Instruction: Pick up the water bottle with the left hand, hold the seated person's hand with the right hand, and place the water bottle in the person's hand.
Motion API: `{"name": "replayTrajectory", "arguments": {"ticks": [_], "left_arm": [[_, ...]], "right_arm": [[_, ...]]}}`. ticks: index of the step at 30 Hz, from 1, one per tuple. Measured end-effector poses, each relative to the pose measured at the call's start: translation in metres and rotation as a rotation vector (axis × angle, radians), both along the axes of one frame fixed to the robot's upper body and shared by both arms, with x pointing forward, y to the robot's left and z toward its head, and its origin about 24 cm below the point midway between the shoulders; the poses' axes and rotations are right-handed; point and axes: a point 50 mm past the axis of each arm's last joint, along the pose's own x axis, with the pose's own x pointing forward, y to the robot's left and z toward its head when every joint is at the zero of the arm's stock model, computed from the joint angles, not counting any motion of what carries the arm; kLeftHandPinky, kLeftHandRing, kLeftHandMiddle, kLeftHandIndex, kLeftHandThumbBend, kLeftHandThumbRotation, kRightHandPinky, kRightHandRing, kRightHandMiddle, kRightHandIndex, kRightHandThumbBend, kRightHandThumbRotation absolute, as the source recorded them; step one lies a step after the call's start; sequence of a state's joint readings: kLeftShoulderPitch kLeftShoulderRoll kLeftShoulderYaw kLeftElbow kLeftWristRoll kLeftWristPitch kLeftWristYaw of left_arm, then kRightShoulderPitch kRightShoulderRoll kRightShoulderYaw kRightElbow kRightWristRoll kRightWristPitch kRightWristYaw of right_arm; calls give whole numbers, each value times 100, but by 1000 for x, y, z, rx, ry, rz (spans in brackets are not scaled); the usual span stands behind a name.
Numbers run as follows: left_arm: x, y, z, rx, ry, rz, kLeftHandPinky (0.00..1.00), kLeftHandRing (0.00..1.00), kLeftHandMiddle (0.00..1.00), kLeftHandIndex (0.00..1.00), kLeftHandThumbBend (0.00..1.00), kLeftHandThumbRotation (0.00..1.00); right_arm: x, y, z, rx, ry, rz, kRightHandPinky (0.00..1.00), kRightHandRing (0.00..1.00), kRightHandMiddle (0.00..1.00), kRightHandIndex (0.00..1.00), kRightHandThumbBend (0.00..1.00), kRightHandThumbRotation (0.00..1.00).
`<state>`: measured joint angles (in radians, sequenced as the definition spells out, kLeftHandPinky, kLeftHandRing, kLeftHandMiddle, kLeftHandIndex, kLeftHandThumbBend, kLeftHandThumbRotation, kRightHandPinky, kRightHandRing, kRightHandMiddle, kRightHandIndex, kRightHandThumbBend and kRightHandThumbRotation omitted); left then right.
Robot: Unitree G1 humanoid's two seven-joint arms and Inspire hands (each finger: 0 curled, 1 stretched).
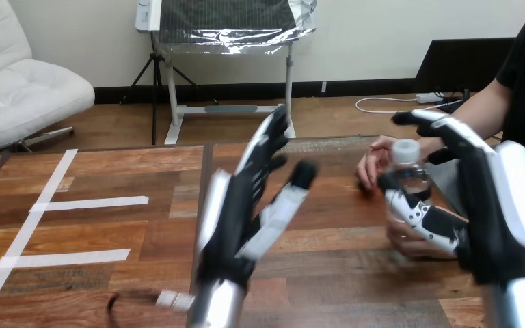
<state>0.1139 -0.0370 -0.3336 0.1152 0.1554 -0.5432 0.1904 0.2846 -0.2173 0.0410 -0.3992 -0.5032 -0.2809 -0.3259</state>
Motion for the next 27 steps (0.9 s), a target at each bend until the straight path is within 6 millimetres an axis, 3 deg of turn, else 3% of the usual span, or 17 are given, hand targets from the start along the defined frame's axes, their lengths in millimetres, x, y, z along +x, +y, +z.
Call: {"name": "replayTrajectory", "arguments": {"ticks": [13,27], "left_arm": [[-24,19,4,-35,-84,62,73,80,84,84,43,83],[-32,24,17,-59,-184,103,67,75,81,80,44,87]], "right_arm": [[-11,24,3,171,-152,147,53,69,74,70,11,0],[-10,31,-11,272,-87,235,50,70,77,73,6,0]]}}
